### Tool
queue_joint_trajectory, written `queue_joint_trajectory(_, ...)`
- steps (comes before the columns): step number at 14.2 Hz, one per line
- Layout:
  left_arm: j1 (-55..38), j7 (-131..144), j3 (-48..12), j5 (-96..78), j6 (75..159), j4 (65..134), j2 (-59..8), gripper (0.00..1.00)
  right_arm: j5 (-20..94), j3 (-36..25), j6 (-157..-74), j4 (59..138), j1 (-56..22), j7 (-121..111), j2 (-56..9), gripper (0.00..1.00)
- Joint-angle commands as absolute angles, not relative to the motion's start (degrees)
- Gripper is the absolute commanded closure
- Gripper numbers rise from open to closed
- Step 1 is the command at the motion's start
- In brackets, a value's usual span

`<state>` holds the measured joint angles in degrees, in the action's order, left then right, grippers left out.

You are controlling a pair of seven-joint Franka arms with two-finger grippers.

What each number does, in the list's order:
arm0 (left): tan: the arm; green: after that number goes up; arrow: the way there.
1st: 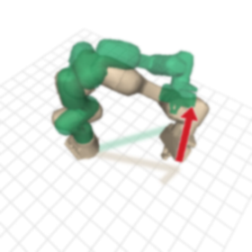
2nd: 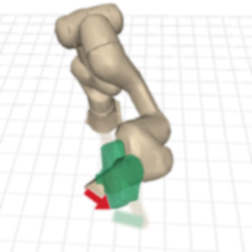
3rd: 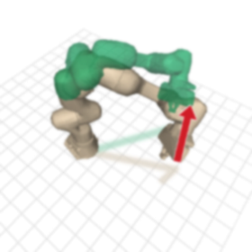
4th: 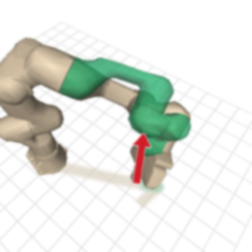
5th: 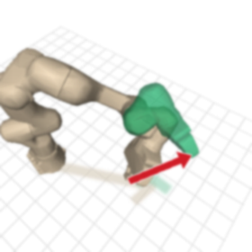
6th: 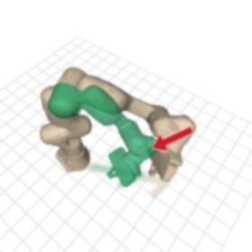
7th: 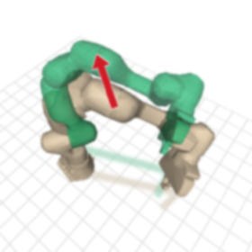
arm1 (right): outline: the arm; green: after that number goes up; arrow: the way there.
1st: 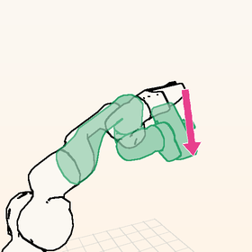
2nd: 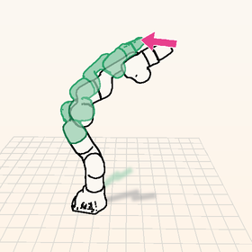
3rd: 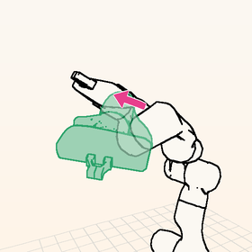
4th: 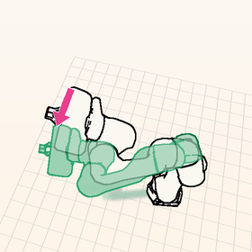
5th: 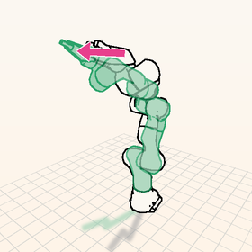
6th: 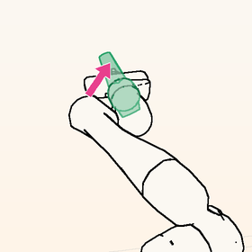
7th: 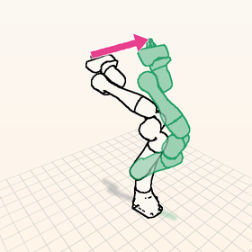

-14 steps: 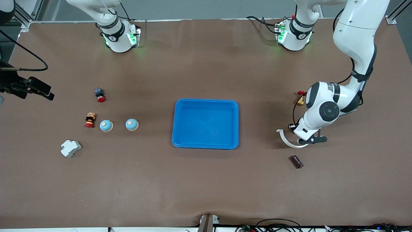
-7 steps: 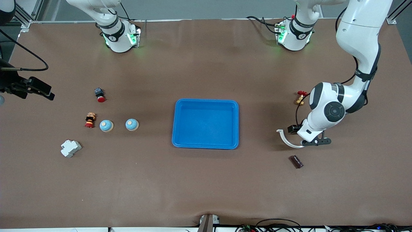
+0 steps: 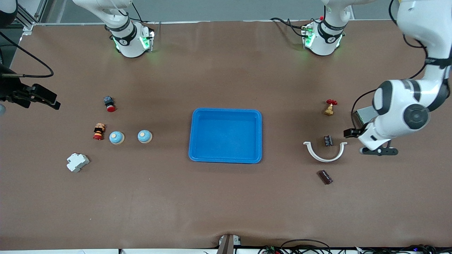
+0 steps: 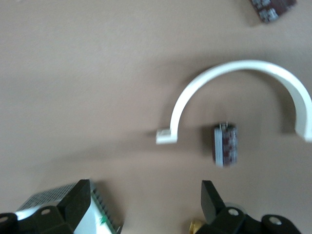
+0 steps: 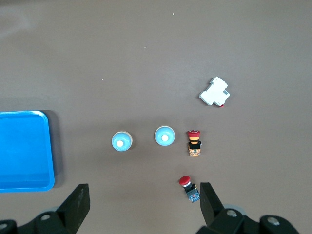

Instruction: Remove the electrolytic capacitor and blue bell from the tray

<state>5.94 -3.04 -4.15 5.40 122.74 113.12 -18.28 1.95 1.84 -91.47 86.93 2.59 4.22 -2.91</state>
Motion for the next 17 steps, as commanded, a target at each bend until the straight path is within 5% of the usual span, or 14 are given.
queue_joint_trajectory(1, 8.4, -8.3, -4.6, 3.5, 113.4, 109.7, -14.9, 0.0, 2.6, 1.6, -91.6, 87.3, 1.7, 5.4, -2.4, 0.0)
queue_joint_trajectory(10, 9.9, -10.7, -4.0, 0.9, 94.4, 101.0, -3.6, 0.0, 2.6, 1.6, -91.4, 87.3, 1.7, 5.4, -2.3, 0.0)
queue_joint_trajectory(17, 9.3, -9.9, -3.9, 0.4, 83.8, 85.6, -4.7, 0.0, 2.6, 1.6, -91.5, 87.3, 1.8, 5.4, -2.2, 0.0)
